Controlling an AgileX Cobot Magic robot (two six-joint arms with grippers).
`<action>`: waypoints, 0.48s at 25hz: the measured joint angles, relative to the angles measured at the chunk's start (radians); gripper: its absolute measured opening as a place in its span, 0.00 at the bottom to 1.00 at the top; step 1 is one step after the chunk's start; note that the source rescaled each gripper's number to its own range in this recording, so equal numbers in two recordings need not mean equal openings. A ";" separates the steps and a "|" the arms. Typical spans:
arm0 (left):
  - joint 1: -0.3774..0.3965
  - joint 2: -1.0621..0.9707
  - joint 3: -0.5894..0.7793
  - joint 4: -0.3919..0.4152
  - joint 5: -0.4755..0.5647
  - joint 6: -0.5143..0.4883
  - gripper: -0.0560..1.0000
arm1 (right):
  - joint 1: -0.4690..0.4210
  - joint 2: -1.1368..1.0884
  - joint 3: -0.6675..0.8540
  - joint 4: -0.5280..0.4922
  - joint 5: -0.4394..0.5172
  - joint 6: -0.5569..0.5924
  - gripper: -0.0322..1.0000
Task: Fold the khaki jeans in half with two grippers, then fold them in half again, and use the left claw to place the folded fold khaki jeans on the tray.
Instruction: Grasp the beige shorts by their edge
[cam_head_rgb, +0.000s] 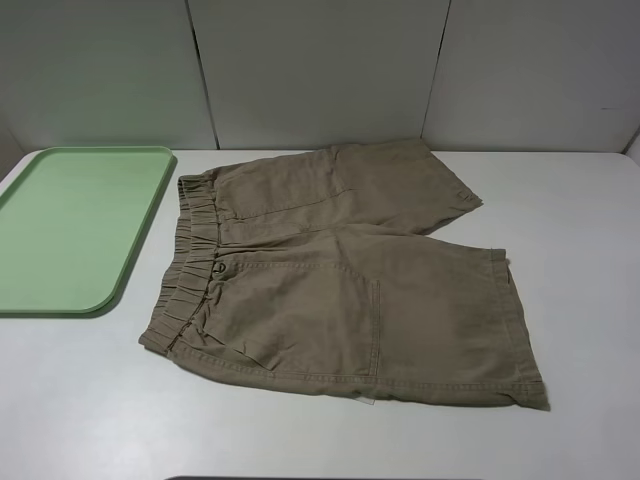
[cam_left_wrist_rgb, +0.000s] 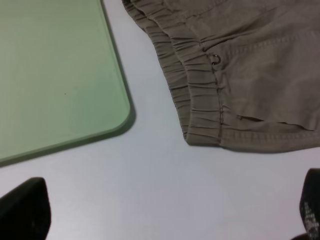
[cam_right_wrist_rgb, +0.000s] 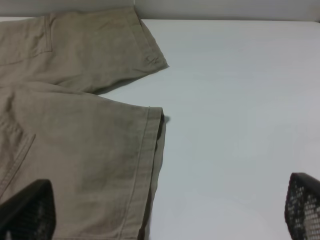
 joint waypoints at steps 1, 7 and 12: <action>0.000 0.000 0.000 0.000 0.000 0.000 1.00 | 0.000 0.000 0.000 0.000 0.000 0.000 1.00; 0.000 0.000 0.000 0.000 0.000 0.000 1.00 | 0.000 0.000 0.000 0.000 0.000 0.000 1.00; 0.000 0.000 0.000 -0.002 0.000 0.000 1.00 | 0.000 0.000 0.000 0.003 0.000 0.000 1.00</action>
